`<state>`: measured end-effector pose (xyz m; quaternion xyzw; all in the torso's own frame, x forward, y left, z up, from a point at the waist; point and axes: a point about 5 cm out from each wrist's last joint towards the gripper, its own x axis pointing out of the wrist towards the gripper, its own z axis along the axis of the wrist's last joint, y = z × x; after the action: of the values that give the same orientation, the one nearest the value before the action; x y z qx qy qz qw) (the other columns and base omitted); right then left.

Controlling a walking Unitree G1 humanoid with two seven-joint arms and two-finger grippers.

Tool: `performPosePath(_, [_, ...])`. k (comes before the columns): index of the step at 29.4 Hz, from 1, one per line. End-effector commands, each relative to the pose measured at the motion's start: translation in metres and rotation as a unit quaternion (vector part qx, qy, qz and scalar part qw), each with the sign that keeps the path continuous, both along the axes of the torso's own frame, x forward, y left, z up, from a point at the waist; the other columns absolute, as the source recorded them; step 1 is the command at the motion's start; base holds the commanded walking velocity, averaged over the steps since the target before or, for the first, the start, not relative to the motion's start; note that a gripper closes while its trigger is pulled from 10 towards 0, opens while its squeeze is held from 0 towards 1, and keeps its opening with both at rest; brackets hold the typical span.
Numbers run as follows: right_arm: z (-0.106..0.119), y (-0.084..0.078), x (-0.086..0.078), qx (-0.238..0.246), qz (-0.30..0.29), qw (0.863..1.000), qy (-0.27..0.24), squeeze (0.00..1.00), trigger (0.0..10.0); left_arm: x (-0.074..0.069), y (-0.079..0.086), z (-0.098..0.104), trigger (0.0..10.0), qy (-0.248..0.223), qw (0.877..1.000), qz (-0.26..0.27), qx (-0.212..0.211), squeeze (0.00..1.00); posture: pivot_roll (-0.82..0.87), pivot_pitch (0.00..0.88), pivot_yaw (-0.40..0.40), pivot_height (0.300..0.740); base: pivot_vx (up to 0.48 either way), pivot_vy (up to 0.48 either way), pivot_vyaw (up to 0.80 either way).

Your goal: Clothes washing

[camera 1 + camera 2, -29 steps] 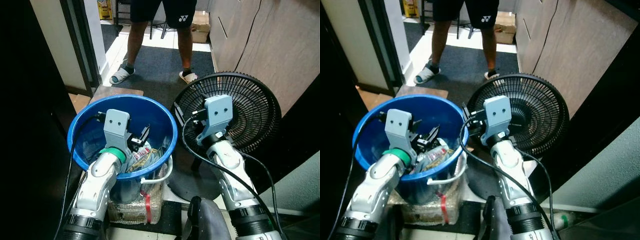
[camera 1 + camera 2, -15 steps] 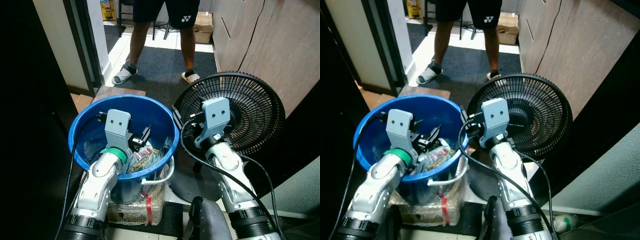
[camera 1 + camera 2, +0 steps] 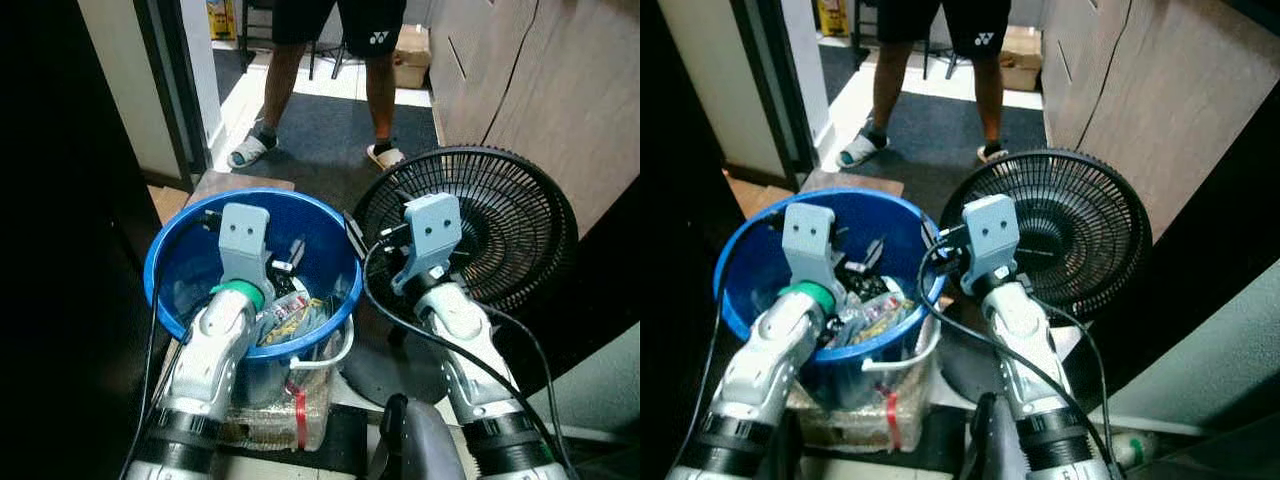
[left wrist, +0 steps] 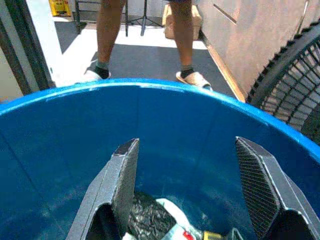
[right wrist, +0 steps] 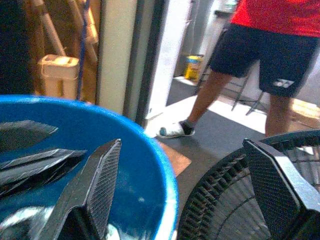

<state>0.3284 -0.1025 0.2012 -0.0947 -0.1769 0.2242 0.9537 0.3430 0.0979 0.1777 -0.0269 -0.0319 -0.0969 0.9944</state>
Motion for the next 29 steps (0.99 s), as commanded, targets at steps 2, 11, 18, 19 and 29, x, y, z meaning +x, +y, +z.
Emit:
performPosePath(2, [-0.011, 0.005, -0.006, -0.034, 0.054, 0.998, 0.025, 0.0, 10.0, 0.004, -0.004, -0.005, 10.0, 0.02, 1.0, 0.012, 0.01, 0.0, 0.09, 0.09, -0.006, 0.3, 0.0, 0.0, 0.0])
performPosePath(11, [-0.041, -0.008, 0.002, -0.19, 0.051, 0.979, 0.045, 0.0, 10.0, 0.006, -0.008, -0.003, 10.0, 0.027, 0.999, 0.015, 0.011, 0.0, 0.1, 0.087, -0.007, 0.3, 0.0, 0.0, 0.0])
performPosePath(18, [-0.045, -0.012, 0.011, -0.244, 0.018, 0.969, 0.023, 0.0, 10.0, -0.002, -0.004, 0.004, 10.0, 0.012, 1.0, -0.006, -0.01, 0.0, 0.11, 0.086, -0.015, 0.3, 0.0, 0.0, 0.0])
performPosePath(19, [-0.048, -0.012, 0.009, -0.254, 0.036, 0.966, 0.03, 0.0, 10.0, -0.007, 0.0, 0.012, 10.0, -0.001, 0.999, -0.023, -0.024, 0.0, 0.11, 0.088, -0.02, 0.3, 0.0, 0.0, 0.0])
performPosePath(29, [-0.071, -0.01, -0.003, -0.193, 0.034, 0.976, 0.094, 0.0, 10.0, -0.022, 0.001, 0.048, 10.0, -0.052, 0.994, -0.056, -0.082, 0.0, 0.12, 0.095, -0.034, 0.3, 0.0, 0.0, 0.0])
